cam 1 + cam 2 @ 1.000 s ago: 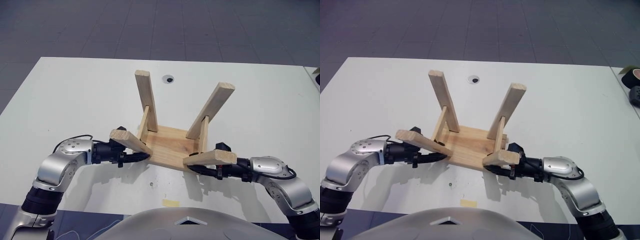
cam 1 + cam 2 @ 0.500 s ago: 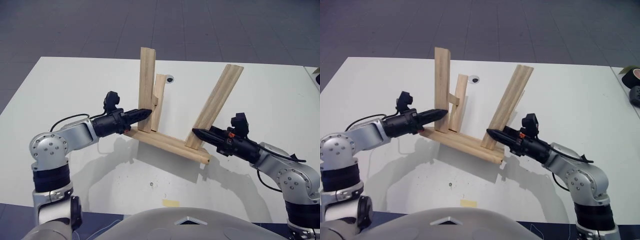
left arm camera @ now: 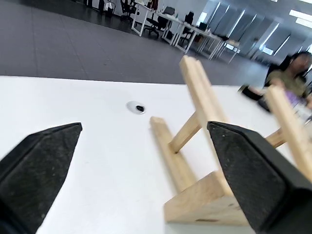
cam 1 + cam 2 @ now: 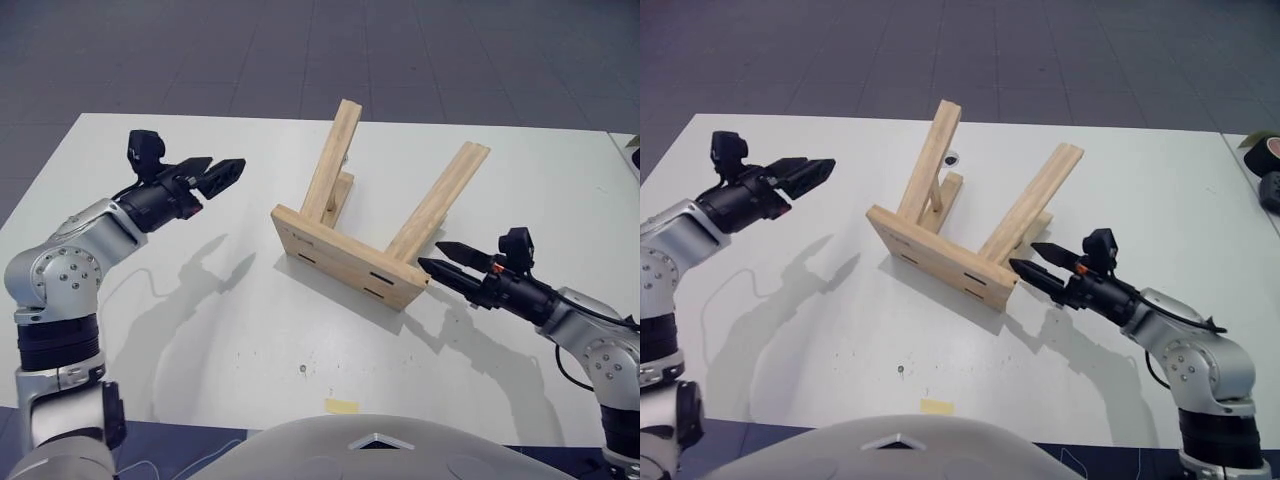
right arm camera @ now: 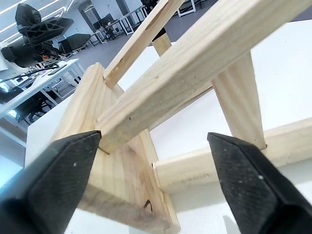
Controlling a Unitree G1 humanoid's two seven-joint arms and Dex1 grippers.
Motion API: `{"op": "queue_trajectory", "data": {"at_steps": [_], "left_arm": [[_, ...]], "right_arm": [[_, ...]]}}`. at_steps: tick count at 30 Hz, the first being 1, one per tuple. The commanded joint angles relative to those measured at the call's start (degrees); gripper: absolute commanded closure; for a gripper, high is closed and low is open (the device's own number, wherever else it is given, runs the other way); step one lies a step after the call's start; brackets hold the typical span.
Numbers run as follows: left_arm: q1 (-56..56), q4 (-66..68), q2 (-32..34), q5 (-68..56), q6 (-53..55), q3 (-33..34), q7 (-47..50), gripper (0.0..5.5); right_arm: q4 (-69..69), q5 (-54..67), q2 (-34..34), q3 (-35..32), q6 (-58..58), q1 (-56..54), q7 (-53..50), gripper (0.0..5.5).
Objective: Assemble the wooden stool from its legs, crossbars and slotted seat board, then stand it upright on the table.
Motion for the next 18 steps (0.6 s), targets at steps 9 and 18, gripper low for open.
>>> {"op": "queue_trajectory", "data": {"at_steps": [9, 18], "left_arm": [[-5.95, 19.25, 0.57, 38.91, -45.96, -23.21, -23.28, 0.1], [-5.74, 17.89, -5.72, 40.58, -47.79, -24.6, -24.18, 0.1]], "right_arm": [[-1.46, -21.86, -4.3, 13.56, -12.56, -0.99, 7.61, 0.11], [7.12, -31.13, 2.22, 15.89, -20.17, -6.86, 0.8, 0.11]]}}
